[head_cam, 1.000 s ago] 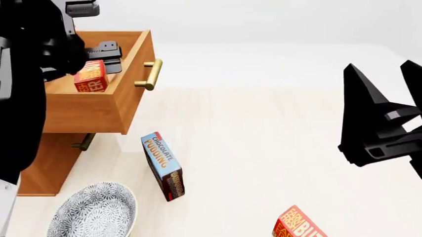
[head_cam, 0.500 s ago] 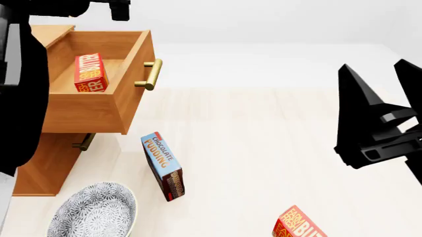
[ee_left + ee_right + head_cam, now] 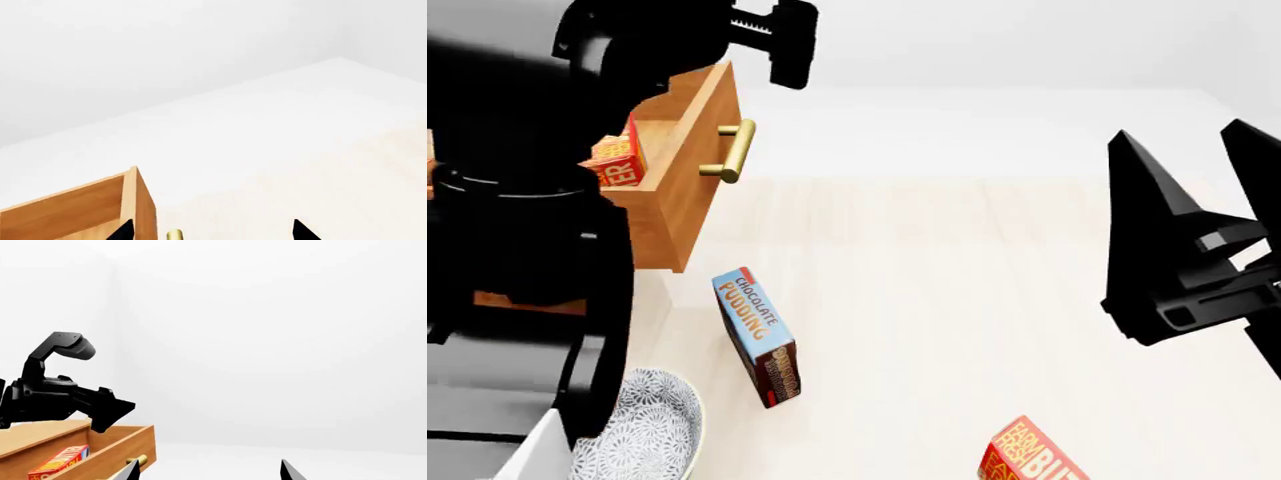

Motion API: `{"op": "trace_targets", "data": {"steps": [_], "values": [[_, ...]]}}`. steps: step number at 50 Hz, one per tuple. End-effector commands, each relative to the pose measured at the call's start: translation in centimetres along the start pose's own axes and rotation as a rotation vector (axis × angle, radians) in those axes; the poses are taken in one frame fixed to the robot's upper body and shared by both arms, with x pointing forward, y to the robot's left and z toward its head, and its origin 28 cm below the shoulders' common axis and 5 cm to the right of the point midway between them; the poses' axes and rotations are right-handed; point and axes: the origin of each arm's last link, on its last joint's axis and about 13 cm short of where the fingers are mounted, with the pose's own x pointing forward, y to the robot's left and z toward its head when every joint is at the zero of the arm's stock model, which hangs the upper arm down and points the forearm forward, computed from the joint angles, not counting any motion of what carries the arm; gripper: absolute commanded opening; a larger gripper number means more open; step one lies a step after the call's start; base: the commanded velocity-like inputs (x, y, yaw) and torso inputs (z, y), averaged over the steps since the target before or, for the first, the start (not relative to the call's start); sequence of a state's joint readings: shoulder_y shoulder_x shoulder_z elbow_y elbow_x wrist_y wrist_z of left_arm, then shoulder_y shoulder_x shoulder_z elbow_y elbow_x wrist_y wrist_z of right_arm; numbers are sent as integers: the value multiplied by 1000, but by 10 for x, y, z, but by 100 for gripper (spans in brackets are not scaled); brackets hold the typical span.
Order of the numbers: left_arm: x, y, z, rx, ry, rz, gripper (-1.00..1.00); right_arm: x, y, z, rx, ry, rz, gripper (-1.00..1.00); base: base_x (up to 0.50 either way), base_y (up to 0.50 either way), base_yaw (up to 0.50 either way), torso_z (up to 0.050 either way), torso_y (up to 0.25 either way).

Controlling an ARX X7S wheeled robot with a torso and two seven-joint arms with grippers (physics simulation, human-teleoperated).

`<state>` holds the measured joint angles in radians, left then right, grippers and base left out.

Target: Put the butter at the front in the top drawer of the cabinet and close it.

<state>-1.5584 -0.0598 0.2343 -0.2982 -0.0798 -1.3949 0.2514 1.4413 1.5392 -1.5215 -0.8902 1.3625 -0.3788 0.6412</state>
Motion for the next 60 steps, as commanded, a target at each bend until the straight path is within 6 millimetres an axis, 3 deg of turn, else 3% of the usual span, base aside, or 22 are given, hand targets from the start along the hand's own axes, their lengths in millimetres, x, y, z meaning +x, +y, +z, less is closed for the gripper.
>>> {"op": "trace_targets", "data": {"steps": [1,5,9,14,28,44,60], "values": [[-17,-21,-41,68,93,-31,100,-3,0,1,-3,-4,-1,100,0,0,0,0,0],[-34,-31,-55,98,149,54,100,-3,-2,-2,0,-2,-2,100,0,0,0,0,0],[-61,-53,-69,84,214,-194,100,-3,-3,-5,7,-1,1,100,0,0,0,0,0],[-70,-63,-82,90,258,-234,100,-4,-3,-7,13,-1,4,100,0,0,0,0,0],[-49,-68,-97,92,323,-242,100,-8,-4,-10,18,1,2,100,0,0,0,0,0],[-16,-67,-122,137,353,-84,100,-9,-4,-14,24,2,10,100,0,0,0,0,0],[-11,-47,-129,101,376,78,100,-10,-5,-14,25,-3,8,100,0,0,0,0,0]]}}
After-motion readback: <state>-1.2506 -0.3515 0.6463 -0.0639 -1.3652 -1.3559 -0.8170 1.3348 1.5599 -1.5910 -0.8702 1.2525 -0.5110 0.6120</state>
